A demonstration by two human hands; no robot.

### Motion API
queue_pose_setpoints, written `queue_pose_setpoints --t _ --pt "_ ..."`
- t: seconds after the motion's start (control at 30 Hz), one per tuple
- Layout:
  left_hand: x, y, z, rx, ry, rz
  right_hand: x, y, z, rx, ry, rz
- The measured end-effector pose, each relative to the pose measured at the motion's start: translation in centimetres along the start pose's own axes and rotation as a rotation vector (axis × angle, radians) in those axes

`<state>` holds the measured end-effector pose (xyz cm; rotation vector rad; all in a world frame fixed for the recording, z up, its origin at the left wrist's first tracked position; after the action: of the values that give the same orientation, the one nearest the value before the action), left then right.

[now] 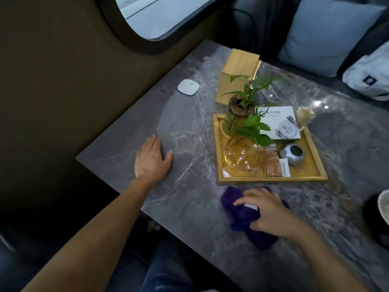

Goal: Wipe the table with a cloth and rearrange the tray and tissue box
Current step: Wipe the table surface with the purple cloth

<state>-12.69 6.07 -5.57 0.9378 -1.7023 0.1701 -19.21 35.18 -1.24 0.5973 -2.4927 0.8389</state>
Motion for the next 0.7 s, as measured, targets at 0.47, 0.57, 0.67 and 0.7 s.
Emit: queue_pose_setpoints --t 0.47,0.57,0.67,0.7 --pt "-0.3 4.8 -0.2 0.002 -0.038 -0.043 7.6 2.6 -0.9 0.104 0.181 0.409" --pt "0.0 6.4 -0.3 0.004 -0.106 -0.17 10.5 5.2 -1.2 0.029 0.638 0.522" --pt "-0.3 8.3 -0.3 -0.036 -0.167 -0.16 11.5 8.0 -1.0 -0.185 0.947 0.585" --pt "-0.5 8.9 -0.4 -0.06 -0.17 -0.154 11.6 8.8 -0.9 -0.262 1.008 0.589"
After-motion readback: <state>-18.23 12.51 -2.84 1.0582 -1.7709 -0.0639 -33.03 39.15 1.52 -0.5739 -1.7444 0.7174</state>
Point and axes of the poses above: each hand's wrist, its own z-axis towards the middle knuckle, its own x-axis out of the back of the hand, y = z × x, the point moved 4 cm from there along z, towards the middle knuckle, and after that the axes turned 14 degrees about -y, right-handed, at the moved point
